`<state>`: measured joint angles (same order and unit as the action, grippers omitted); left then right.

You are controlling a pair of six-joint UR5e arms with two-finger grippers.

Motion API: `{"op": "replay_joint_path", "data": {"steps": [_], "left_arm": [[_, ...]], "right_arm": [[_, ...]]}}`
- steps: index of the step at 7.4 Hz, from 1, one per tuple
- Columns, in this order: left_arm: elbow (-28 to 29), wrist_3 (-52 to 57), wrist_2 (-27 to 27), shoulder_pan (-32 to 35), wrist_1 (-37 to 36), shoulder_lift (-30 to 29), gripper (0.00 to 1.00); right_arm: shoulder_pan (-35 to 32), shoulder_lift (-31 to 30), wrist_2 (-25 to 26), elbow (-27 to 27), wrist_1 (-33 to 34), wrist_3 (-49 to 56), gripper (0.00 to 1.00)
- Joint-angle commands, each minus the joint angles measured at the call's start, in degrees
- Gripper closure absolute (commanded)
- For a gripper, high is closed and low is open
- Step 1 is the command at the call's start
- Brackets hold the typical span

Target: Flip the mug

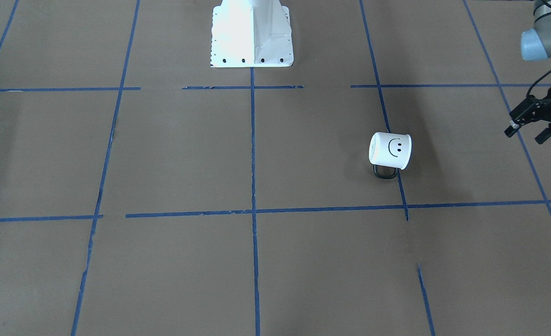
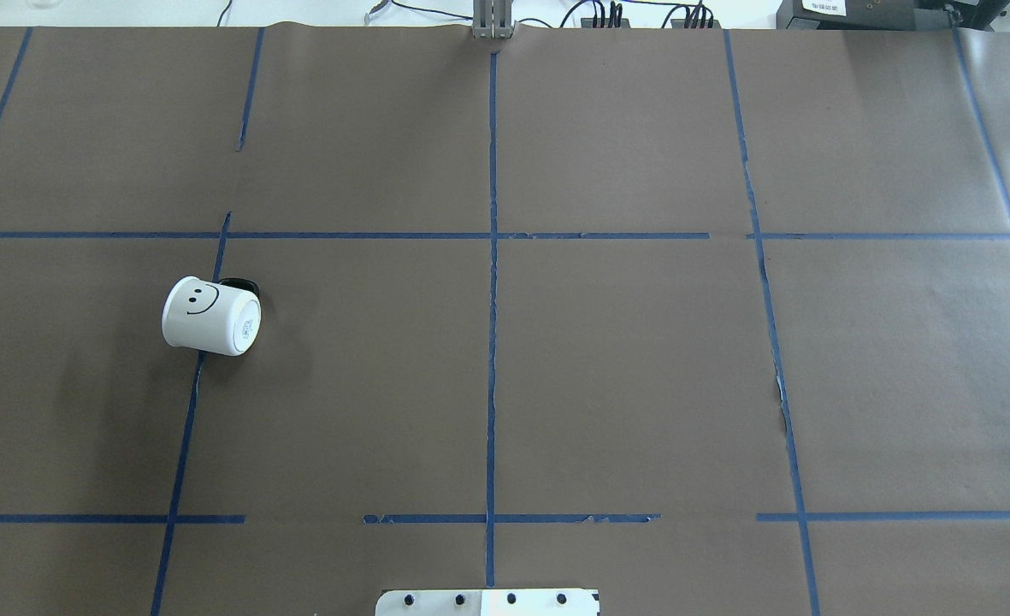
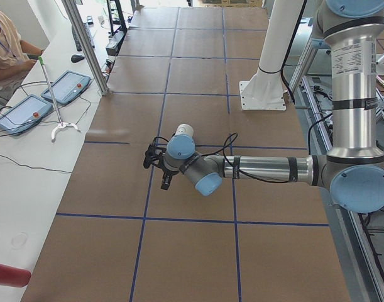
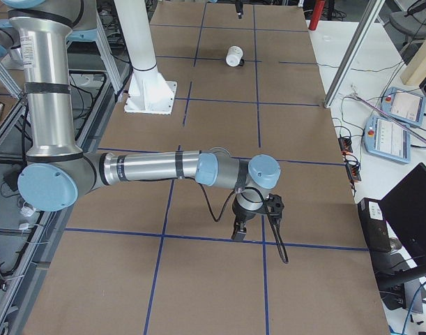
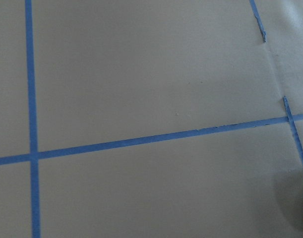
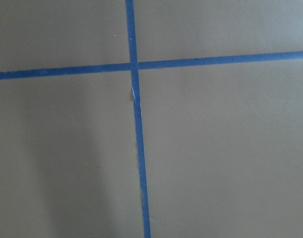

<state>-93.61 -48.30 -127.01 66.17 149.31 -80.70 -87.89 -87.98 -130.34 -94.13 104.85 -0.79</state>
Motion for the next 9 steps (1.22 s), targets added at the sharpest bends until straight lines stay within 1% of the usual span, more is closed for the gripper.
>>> {"op": "replay_joint_path", "data": {"steps": [1, 2, 3, 4, 5, 6, 7, 8, 9], "left_arm": [[-0.2, -16.5, 13.2, -12.1, 10.1, 1.5, 0.0], [-0.2, -23.6, 19.3, -17.1, 14.9, 1.4, 0.0], [-0.2, -27.7, 20.0, -18.9, 23.4, 0.5, 0.0], [0.7, -29.1, 19.8, -19.4, 32.0, -1.0, 0.0], [3.0, -29.3, 19.8, -20.5, 35.7, -4.0, 0.0], [8.8, -29.7, 19.9, -21.6, 40.6, -8.3, 0.0], [16.6, -29.7, 20.2, -23.2, 49.5, -11.3, 0.0], [18.2, -29.7, 20.2, -23.9, 52.0, -11.9, 0.0], [18.3, -29.7, 20.2, -24.7, 52.3, -12.1, 0.0]], "right_arm": [[0.0, 0.0, 0.0, 0.0, 0.0, 0.0, 0.0], [0.0, 0.0, 0.0, 0.0, 0.0, 0.0, 0.0], [0.0, 0.0, 0.0, 0.0, 0.0, 0.0, 0.0], [0.0, 0.0, 0.0, 0.0, 0.0, 0.0, 0.0], [0.0, 0.0, 0.0, 0.0, 0.0, 0.0, 0.0], [0.0, 0.0, 0.0, 0.0, 0.0, 0.0, 0.0], [0.0, 0.0, 0.0, 0.0, 0.0, 0.0, 0.0], [0.0, 0.0, 0.0, 0.0, 0.0, 0.0, 0.0], [0.0, 0.0, 0.0, 0.0, 0.0, 0.0, 0.0]]}}
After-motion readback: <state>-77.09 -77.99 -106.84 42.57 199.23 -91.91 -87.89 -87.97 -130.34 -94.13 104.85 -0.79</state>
